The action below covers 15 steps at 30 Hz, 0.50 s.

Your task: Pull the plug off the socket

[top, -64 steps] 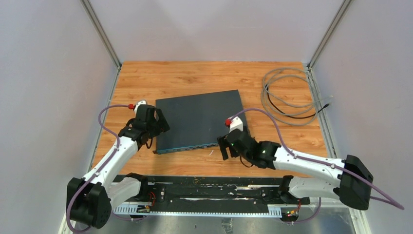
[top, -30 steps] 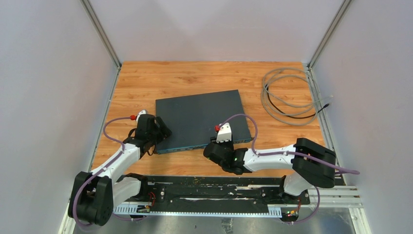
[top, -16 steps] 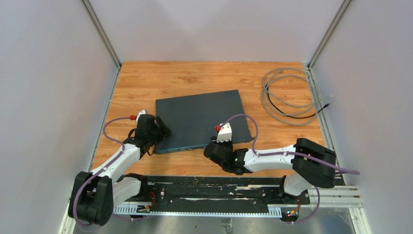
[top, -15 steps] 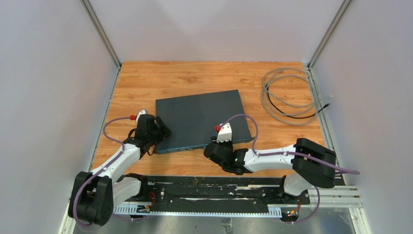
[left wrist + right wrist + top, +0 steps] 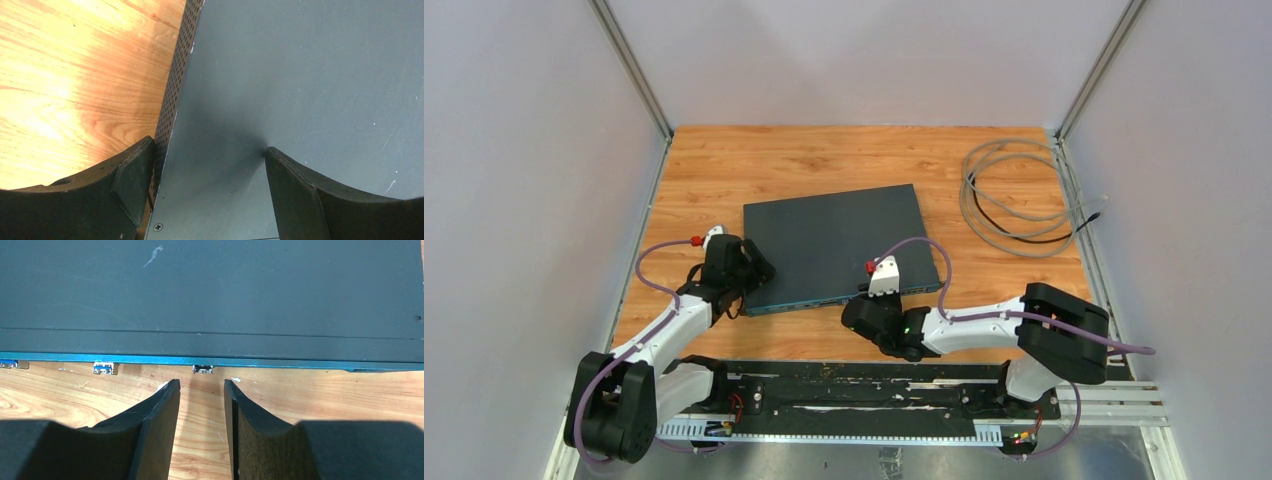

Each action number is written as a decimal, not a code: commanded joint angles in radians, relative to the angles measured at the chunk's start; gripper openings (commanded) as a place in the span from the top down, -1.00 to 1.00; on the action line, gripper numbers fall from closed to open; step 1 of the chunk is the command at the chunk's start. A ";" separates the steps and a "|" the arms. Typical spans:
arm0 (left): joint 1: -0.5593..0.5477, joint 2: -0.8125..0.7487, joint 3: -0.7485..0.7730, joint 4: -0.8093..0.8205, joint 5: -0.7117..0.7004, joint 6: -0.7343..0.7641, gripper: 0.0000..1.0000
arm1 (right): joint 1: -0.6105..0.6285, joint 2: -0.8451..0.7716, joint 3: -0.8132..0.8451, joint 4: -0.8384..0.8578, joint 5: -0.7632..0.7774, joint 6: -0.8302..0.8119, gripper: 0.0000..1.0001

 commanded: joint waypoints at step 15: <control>-0.007 0.018 -0.028 0.059 0.097 0.000 -0.43 | 0.017 0.053 -0.020 0.094 0.119 -0.004 0.27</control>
